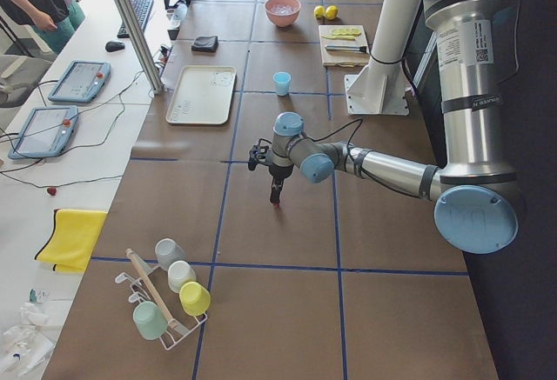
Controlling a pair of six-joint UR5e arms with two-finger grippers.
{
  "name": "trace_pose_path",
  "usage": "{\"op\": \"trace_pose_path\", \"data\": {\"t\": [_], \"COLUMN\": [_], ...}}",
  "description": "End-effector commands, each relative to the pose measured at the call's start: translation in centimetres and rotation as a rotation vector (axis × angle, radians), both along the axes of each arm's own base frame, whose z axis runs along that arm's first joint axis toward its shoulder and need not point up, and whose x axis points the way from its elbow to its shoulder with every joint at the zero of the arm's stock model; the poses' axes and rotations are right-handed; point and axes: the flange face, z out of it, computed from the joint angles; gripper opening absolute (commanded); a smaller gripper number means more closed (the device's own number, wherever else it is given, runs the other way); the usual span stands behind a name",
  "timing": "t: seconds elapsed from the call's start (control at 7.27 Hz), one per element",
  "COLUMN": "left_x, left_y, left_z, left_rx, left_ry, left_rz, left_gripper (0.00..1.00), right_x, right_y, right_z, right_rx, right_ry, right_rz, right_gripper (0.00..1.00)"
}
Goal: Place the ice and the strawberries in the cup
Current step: 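Lower the left gripper onto the strawberry and grasp it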
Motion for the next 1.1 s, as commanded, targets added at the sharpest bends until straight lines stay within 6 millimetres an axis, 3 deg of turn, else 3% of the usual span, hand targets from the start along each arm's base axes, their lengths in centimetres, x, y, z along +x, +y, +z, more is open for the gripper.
{"op": "trace_pose_path", "data": {"t": [0.0,0.14,0.69,0.96], "left_x": [2.6,2.7,3.0,3.0], "left_y": [-0.1,-0.2,-0.4,-0.4], "left_z": [2.8,3.8,3.8,5.4], "left_rx": [0.022,0.024,0.029,0.045], "left_ry": [0.011,0.014,0.033,0.063], "left_rz": [0.005,0.006,0.008,-0.004], "left_gripper": [1.00,1.00,1.00,0.99], "right_x": [0.0,0.0,0.0,0.0], "right_y": [0.0,0.0,-0.1,-0.2], "right_z": [-0.1,-0.1,-0.3,-0.4], "right_rx": [-0.002,-0.001,0.001,0.004], "right_ry": [0.000,0.000,0.000,0.000], "right_rz": [0.003,0.004,0.005,0.005], "right_gripper": [1.00,1.00,1.00,1.00]}}
